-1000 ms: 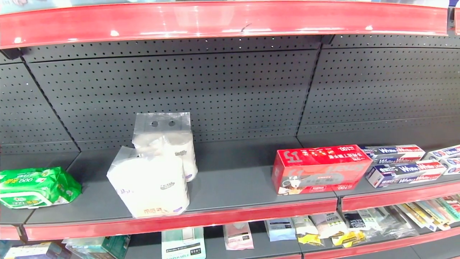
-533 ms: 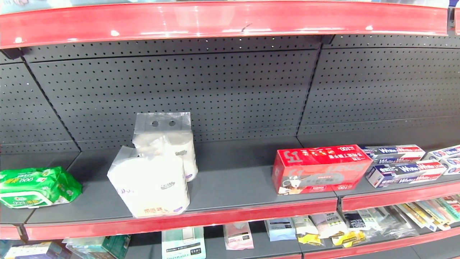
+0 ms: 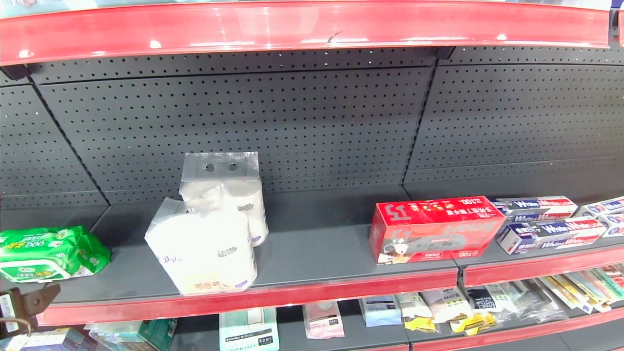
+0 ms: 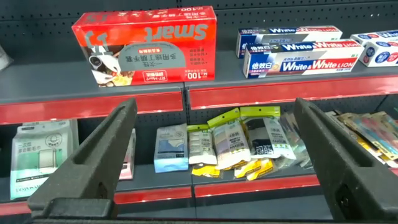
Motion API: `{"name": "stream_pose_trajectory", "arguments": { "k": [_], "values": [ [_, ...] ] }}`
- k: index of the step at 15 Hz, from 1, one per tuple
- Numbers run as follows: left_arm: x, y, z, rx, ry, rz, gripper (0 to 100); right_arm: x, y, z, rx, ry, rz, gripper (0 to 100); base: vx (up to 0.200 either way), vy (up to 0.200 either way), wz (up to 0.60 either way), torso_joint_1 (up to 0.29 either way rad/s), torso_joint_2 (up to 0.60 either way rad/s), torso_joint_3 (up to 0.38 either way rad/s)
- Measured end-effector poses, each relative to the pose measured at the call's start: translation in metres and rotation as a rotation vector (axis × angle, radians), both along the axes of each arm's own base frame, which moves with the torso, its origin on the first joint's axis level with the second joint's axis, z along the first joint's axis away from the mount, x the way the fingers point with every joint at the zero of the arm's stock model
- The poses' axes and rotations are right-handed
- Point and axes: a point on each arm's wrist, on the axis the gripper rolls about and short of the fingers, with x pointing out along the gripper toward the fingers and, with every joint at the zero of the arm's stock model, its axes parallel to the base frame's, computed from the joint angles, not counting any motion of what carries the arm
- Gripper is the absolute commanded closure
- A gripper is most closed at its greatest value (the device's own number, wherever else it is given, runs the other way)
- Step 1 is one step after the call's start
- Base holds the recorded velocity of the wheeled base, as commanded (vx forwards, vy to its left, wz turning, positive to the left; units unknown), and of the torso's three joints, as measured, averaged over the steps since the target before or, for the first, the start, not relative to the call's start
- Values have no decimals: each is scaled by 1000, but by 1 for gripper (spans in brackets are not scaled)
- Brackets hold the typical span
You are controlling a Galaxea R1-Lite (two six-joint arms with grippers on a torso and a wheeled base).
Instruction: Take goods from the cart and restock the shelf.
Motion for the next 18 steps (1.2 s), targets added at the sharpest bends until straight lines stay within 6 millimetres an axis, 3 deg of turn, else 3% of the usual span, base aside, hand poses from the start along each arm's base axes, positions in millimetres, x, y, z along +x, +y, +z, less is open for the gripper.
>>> {"name": "stream_pose_trajectory", "arguments": {
  "k": [5,18],
  "values": [
    [35,11,-21,-44,67,-29,0,0,0,0,0,0,0,0,0,0,0,0,0,0],
    [107,-1,-49,-102,121,-219,0,0,0,0,0,0,0,0,0,0,0,0,0,0]
  ]
}}
